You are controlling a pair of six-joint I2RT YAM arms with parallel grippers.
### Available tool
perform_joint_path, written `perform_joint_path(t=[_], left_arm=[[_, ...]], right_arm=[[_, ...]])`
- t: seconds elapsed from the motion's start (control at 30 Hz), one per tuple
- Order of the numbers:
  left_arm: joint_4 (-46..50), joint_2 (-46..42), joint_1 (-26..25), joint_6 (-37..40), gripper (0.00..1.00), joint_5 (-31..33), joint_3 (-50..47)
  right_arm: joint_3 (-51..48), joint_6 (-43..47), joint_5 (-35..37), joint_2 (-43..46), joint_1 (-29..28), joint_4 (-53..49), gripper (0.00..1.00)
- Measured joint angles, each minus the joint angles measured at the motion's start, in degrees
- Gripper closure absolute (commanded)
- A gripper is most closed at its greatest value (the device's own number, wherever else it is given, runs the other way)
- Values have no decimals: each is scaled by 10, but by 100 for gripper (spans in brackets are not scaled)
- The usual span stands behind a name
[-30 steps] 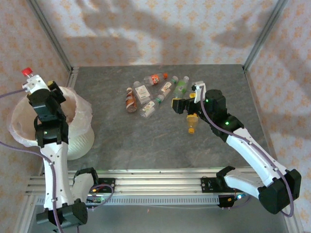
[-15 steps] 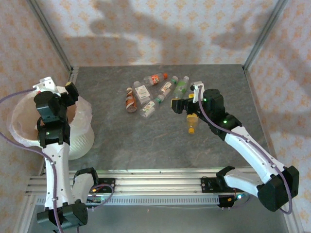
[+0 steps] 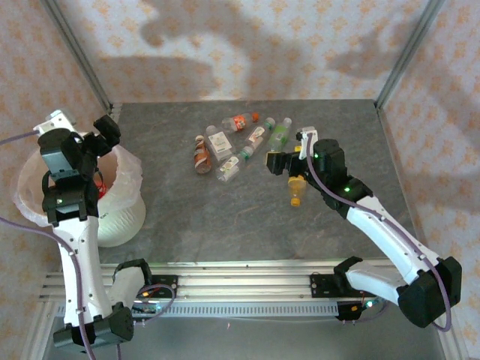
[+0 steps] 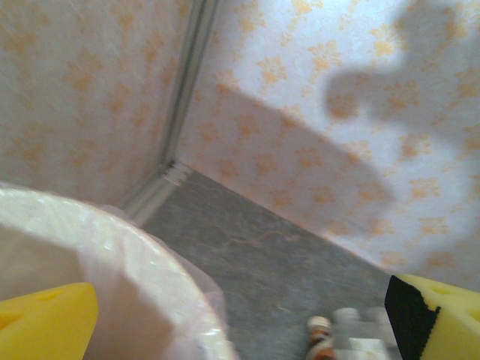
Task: Put the plastic bottles in the bin
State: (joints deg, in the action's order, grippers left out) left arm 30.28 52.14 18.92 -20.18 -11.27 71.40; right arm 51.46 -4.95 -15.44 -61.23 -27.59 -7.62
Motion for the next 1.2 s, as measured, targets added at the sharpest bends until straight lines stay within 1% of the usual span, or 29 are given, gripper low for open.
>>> perform_joint_path(t=[0.1,0.17,0.23,0.37,0.53,0.67,0.77,0.83,0.9,1.07,1.13,1.2], left_arm=[[8,7,-11,-56,0,-26,2],[14,9,-41,-83,0,-27,2],[16,9,-87,-103,0,-21,2],[17,20,-181,-129,0,-2,18],[19,63,-302,-137,0,49,64],[20,100,-379,-139,0,92,85],[34,150,-436,-136,0,137,118],[46,199,-469,-128,0,164,150],[62,246,-484,-126,0,178,177],[102,358,-484,-115,0,221,200],[110,398,-477,-107,1,221,200],[112,442,-461,-100,5,202,200]], right_arm=[[-8,-32,44,-1,0,5,1],[-12,-52,66,-7,0,7,1],[-11,-72,80,-18,0,9,1],[-6,-95,86,-50,0,5,1],[16,-121,82,-91,0,-7,0],[17,-137,82,-94,0,-7,0],[18,-145,82,-94,0,-8,0],[18,-146,82,-93,0,-10,0],[18,-146,84,-90,0,-15,0],[17,-145,95,-62,0,-32,0],[14,-143,104,-42,0,-36,0],[11,-140,114,-24,0,-43,0]])
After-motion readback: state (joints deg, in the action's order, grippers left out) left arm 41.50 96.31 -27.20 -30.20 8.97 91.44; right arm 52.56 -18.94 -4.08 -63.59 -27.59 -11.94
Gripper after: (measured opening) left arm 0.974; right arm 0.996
